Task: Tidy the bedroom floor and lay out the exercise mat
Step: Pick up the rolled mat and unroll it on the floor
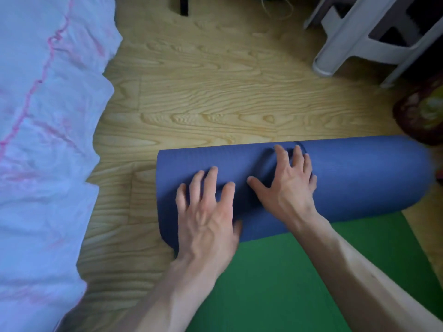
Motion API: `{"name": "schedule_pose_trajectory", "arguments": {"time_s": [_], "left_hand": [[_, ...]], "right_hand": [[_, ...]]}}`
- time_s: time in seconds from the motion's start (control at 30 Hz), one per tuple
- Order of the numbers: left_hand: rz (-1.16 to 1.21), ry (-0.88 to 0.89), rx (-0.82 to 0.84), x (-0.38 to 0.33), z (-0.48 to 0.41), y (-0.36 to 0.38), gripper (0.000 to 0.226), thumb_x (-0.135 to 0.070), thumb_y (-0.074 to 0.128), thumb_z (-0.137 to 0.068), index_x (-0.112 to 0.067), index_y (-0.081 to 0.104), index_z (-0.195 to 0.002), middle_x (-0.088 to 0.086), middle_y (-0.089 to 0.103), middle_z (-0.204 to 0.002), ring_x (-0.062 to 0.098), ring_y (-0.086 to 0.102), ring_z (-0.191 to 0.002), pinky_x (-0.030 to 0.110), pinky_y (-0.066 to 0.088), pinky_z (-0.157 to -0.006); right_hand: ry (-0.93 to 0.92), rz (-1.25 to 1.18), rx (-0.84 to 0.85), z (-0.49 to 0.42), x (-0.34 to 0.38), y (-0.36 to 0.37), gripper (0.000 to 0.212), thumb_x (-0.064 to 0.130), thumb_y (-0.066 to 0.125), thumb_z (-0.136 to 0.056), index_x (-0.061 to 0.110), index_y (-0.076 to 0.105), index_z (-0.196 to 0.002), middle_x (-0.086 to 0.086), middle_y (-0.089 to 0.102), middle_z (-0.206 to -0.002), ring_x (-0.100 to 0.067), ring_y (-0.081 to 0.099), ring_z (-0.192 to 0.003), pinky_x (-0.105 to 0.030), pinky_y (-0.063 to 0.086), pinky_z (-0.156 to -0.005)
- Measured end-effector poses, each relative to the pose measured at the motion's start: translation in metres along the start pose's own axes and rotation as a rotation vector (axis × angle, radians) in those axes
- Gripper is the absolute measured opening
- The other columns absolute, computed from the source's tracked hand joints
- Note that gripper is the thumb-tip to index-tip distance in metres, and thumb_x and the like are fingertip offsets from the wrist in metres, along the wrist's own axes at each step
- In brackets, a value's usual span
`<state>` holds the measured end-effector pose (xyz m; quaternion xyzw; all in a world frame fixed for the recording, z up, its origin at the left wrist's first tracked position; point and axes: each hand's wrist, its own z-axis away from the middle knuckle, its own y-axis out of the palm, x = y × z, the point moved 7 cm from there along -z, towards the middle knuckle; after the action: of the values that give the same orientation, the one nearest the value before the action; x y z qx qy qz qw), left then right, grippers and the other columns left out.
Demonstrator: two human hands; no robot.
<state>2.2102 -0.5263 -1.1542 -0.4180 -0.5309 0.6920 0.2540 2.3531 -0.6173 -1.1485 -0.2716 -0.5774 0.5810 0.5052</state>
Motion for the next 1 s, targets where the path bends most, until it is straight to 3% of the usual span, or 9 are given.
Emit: {"name": "schedule_pose_trajectory", "arguments": {"time_s": [0.23, 0.4, 0.5, 0.63, 0.77, 0.87, 1.0], "left_hand": [[-0.079, -0.004, -0.044, 0.018, -0.045, 0.002, 0.075, -0.017, 0.085, -0.068, -0.022, 0.055, -0.136, 0.017, 0.039, -0.158, 0.038, 0.039, -0.144, 0.057, 0.035, -0.11], [-0.103, -0.009, -0.087, 0.031, -0.08, -0.001, 0.075, -0.026, 0.081, -0.077, -0.023, 0.048, -0.144, 0.017, 0.036, -0.16, 0.037, 0.034, -0.146, 0.056, 0.03, -0.113], [-0.078, -0.016, -0.146, 0.038, -0.098, -0.007, 0.069, -0.026, 0.079, -0.081, -0.02, 0.05, -0.143, 0.018, 0.04, -0.157, 0.039, 0.037, -0.144, 0.057, 0.029, -0.113], [-0.001, 0.044, -0.277, 0.037, -0.113, -0.016, 0.046, -0.021, 0.074, -0.082, -0.013, 0.061, -0.125, 0.015, 0.054, -0.146, 0.038, 0.048, -0.134, 0.056, 0.036, -0.109], [-0.026, 0.197, -0.436, 0.021, -0.116, -0.024, 0.03, -0.015, 0.072, -0.075, -0.013, 0.067, -0.105, 0.008, 0.063, -0.117, 0.035, 0.056, -0.107, 0.048, 0.039, -0.095], [-0.111, 0.159, -0.4, 0.024, -0.128, -0.024, 0.036, -0.017, 0.076, -0.072, -0.015, 0.068, -0.107, 0.008, 0.062, -0.106, 0.035, 0.056, -0.095, 0.046, 0.035, -0.089], [-0.144, 0.098, -0.287, 0.04, -0.157, -0.025, 0.063, -0.033, 0.077, -0.077, -0.019, 0.056, -0.134, 0.008, 0.057, -0.127, 0.034, 0.053, -0.112, 0.05, 0.037, -0.098]], "right_hand": [[-0.045, -0.086, -0.047, -0.031, 0.006, -0.006, 0.088, 0.054, 0.068, -0.084, 0.024, 0.026, -0.156, -0.013, 0.013, -0.169, -0.031, 0.005, -0.157, -0.059, 0.016, -0.122], [0.077, -0.08, -0.095, -0.02, -0.027, -0.002, 0.087, 0.043, 0.074, -0.084, 0.024, 0.025, -0.153, -0.017, 0.001, -0.169, -0.038, 0.002, -0.155, -0.064, 0.032, -0.113], [0.17, -0.128, -0.099, -0.026, -0.04, 0.003, 0.088, 0.039, 0.075, -0.084, 0.02, 0.024, -0.153, -0.023, -0.001, -0.167, -0.044, 0.007, -0.153, -0.059, 0.033, -0.111], [0.169, -0.231, -0.082, -0.055, -0.032, 0.006, 0.088, 0.038, 0.076, -0.084, 0.015, 0.026, -0.153, -0.028, 0.008, -0.164, -0.047, 0.01, -0.15, -0.054, 0.018, -0.122], [0.12, -0.268, -0.107, -0.091, -0.014, -0.002, 0.085, 0.041, 0.072, -0.086, 0.013, 0.029, -0.153, -0.027, 0.013, -0.164, -0.044, 0.009, -0.152, -0.05, 0.013, -0.125], [0.056, -0.334, -0.202, -0.116, 0.0, -0.02, 0.077, 0.038, 0.073, -0.086, 0.008, 0.039, -0.148, -0.025, 0.034, -0.155, -0.038, 0.023, -0.149, -0.043, 0.018, -0.123], [-0.077, -0.368, -0.311, -0.135, 0.027, -0.037, 0.058, 0.029, 0.068, -0.091, 0.006, 0.05, -0.141, -0.022, 0.04, -0.153, -0.034, 0.03, -0.148, -0.043, 0.024, -0.122]]}}
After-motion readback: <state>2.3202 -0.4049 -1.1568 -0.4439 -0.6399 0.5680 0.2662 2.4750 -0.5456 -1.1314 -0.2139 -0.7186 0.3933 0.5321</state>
